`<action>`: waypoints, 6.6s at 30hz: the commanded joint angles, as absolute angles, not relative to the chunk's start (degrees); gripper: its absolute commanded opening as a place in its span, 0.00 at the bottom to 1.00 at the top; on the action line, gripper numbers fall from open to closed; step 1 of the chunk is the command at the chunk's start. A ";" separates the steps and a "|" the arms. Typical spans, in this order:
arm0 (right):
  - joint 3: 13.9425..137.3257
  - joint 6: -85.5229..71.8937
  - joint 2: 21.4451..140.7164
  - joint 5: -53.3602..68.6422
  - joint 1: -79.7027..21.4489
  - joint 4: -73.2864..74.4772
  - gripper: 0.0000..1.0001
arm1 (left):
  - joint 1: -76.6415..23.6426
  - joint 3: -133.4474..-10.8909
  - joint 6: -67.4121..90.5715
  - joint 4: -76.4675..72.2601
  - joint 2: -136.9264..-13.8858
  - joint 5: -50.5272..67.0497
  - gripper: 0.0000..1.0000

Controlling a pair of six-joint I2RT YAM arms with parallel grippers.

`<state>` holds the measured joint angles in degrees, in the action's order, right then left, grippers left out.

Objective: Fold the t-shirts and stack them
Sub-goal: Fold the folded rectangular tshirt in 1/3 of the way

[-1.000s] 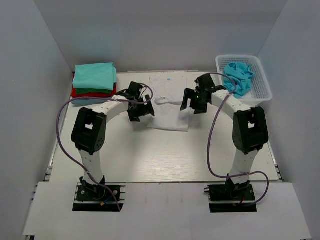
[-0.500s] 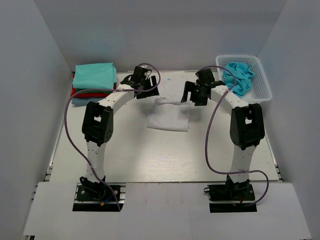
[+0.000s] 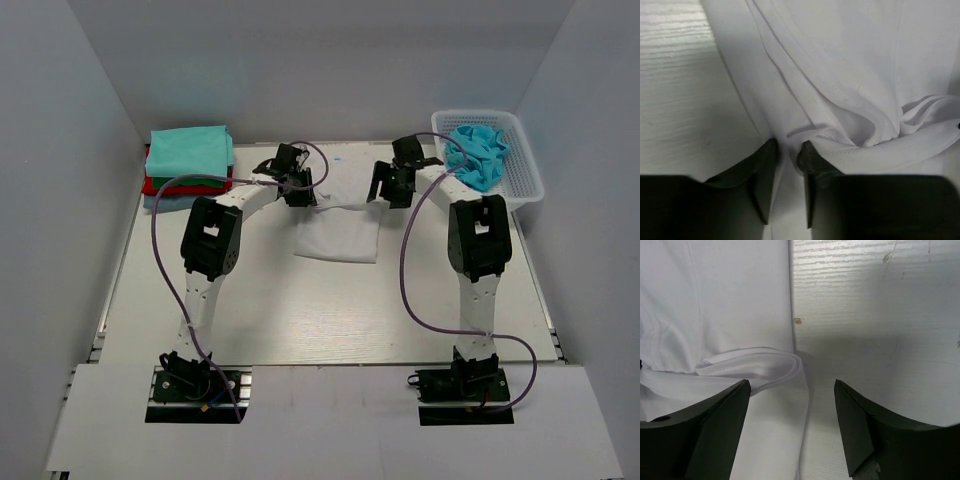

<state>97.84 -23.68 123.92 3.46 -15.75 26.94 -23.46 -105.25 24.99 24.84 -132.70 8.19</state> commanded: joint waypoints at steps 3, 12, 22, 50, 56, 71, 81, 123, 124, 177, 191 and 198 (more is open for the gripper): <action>100.46 -24.70 125.86 6.23 -15.55 25.75 0.62 | -23.47 -105.11 25.75 22.59 -129.02 11.25 0.15; 100.98 -24.87 124.89 7.65 -15.56 23.11 0.00 | -23.47 -105.73 25.22 23.73 -126.74 10.11 0.00; 95.01 -24.43 114.70 6.77 -15.91 22.59 0.00 | -23.47 -99.67 25.22 26.72 -115.15 5.89 0.00; 105.29 -20.48 124.72 16.43 -18.20 27.15 0.65 | -22.41 -93.96 33.40 40.78 -114.44 -3.08 1.00; 97.59 -20.30 117.19 14.94 -18.72 25.76 0.90 | -22.41 -86.49 35.94 39.99 -107.33 -0.27 1.00; 77.96 -21.35 108.53 22.32 -25.66 16.35 0.90 | -28.47 -71.54 43.42 22.85 -99.05 16.87 1.00; 69.99 -22.23 112.77 21.62 -29.09 14.15 0.90 | -27.87 -55.83 46.58 37.33 -77.31 7.13 1.00; 65.83 -21.45 95.89 9.13 -26.63 26.29 0.79 | -29.00 -83.84 30.85 36.30 -109.69 5.54 0.55; 65.83 -21.62 96.24 9.58 -26.72 25.58 0.76 | -29.00 -83.85 30.85 36.30 -109.69 5.54 0.54; 79.10 -1.14 108.45 36.21 -21.36 19.52 0.00 | -24.52 -76.90 36.91 32.52 -100.10 -7.74 0.00; 93.23 -0.26 121.28 44.29 -19.86 22.93 0.16 | -21.19 -87.87 35.16 34.70 -109.34 -6.94 0.99; 89.48 -3.95 117.25 39.22 -19.34 22.06 0.70 | -21.18 -86.14 35.16 37.71 -101.61 -9.83 0.99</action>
